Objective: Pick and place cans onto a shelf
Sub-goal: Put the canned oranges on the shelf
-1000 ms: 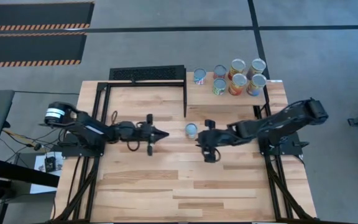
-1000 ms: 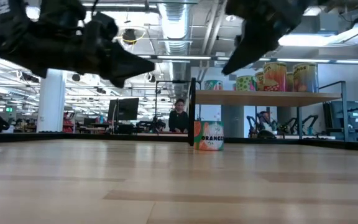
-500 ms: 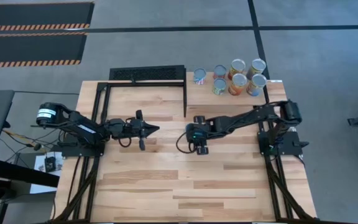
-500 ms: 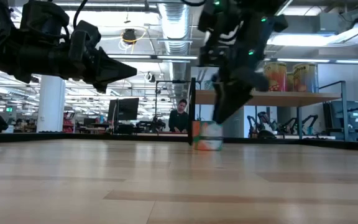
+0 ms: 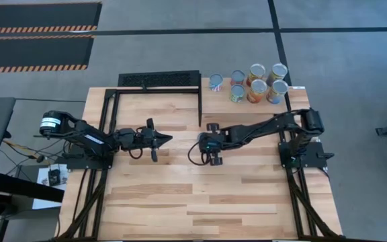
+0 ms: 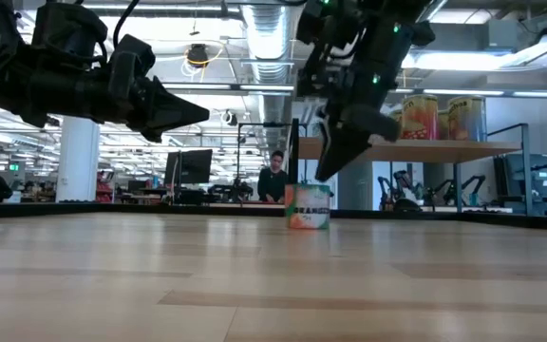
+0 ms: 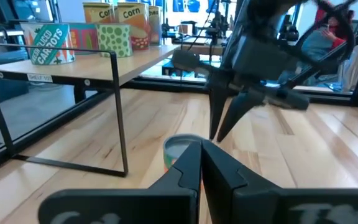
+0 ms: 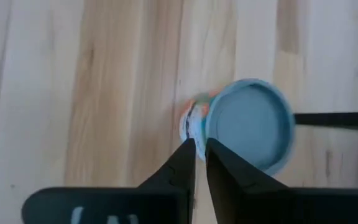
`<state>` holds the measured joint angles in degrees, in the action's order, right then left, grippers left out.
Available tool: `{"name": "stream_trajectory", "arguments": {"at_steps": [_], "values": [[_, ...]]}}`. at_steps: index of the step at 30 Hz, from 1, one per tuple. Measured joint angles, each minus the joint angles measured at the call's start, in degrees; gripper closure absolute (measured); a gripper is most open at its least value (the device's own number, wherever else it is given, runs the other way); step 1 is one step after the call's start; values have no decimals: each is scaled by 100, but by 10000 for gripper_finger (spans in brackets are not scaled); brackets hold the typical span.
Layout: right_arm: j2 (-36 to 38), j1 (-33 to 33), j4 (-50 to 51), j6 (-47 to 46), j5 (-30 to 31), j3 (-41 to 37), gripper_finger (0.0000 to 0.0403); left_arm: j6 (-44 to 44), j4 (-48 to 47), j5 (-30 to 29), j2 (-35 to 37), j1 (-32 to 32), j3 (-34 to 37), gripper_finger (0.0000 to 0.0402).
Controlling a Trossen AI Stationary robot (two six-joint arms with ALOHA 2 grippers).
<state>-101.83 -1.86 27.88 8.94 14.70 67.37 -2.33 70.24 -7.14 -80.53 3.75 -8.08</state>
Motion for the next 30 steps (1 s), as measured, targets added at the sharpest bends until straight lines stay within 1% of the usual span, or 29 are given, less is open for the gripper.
{"name": "stream_trajectory", "arguments": {"at_steps": [4,8,11,14,17,20,24,26,30], "values": [[80,47,-104,59,9,19,321,11,-28,1,0,0,0,401],[-88,119,-149,158,9,4,284,11,-50,23,0,0,0,401],[-84,158,-115,208,0,6,258,11,-60,24,0,0,0,401],[-84,205,-121,208,-145,8,244,11,-25,26,0,0,-2,401],[-80,291,-118,209,-304,9,246,8,-6,127,-2,0,-2,401],[-82,379,-92,208,-555,9,258,4,-3,180,-2,0,-2,401],[-208,405,-66,212,-585,7,274,0,-19,181,-2,0,-2,401],[-273,438,-68,232,-706,28,281,0,-16,179,-2,0,-2,401],[-397,443,8,279,-596,48,295,-4,-27,175,-2,0,-3,401]]}}
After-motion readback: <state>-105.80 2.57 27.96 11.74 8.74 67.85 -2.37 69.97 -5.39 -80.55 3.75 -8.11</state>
